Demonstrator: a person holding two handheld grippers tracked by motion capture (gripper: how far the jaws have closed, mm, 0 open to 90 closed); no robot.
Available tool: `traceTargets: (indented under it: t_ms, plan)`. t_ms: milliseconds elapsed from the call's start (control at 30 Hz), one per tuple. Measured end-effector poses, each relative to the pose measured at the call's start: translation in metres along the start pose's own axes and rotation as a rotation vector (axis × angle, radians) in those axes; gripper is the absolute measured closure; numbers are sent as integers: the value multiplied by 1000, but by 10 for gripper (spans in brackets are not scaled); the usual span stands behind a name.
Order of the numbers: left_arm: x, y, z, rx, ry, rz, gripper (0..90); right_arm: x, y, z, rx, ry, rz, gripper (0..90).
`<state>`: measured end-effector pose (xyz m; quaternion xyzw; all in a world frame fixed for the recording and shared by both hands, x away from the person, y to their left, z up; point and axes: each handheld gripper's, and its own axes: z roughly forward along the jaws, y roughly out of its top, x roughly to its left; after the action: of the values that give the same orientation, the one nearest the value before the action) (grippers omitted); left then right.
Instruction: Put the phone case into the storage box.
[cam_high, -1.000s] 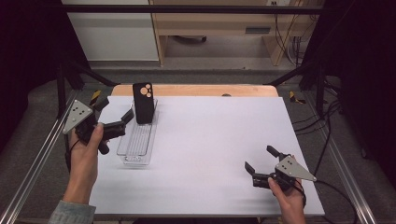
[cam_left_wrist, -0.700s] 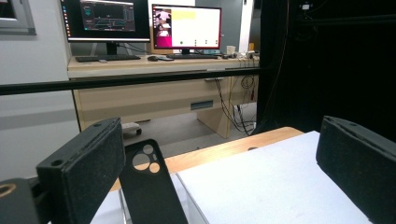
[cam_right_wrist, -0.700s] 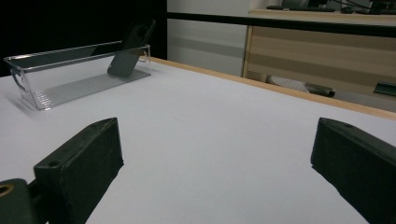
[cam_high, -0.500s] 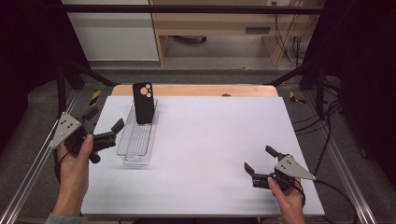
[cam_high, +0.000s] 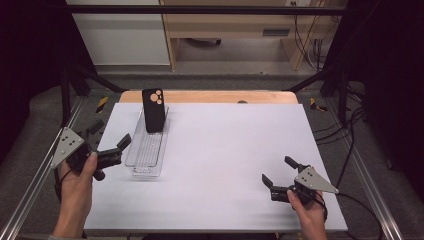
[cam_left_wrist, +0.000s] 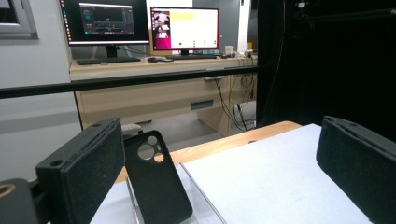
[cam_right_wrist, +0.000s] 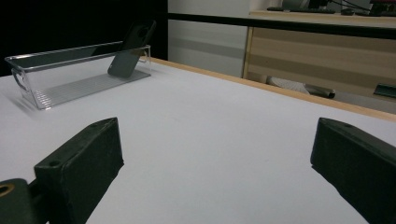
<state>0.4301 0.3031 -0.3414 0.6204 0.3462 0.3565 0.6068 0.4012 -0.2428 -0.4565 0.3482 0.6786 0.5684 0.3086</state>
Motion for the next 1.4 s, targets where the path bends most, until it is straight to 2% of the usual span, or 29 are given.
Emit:
traceTargets:
  t_ms: [300, 1000, 1400]
  plan:
    - [0, -9, -7, -22, 0, -4, 7, 0, 0, 0, -1, 0, 0, 26]
    - [-4, -22, -17, -37, -4, 10, 5, 0, 0, 0, -1, -1, -4, 26]
    - [-3, -35, -20, -38, 3, -7, 5, 0, 0, -1, -3, -2, -5, 26]
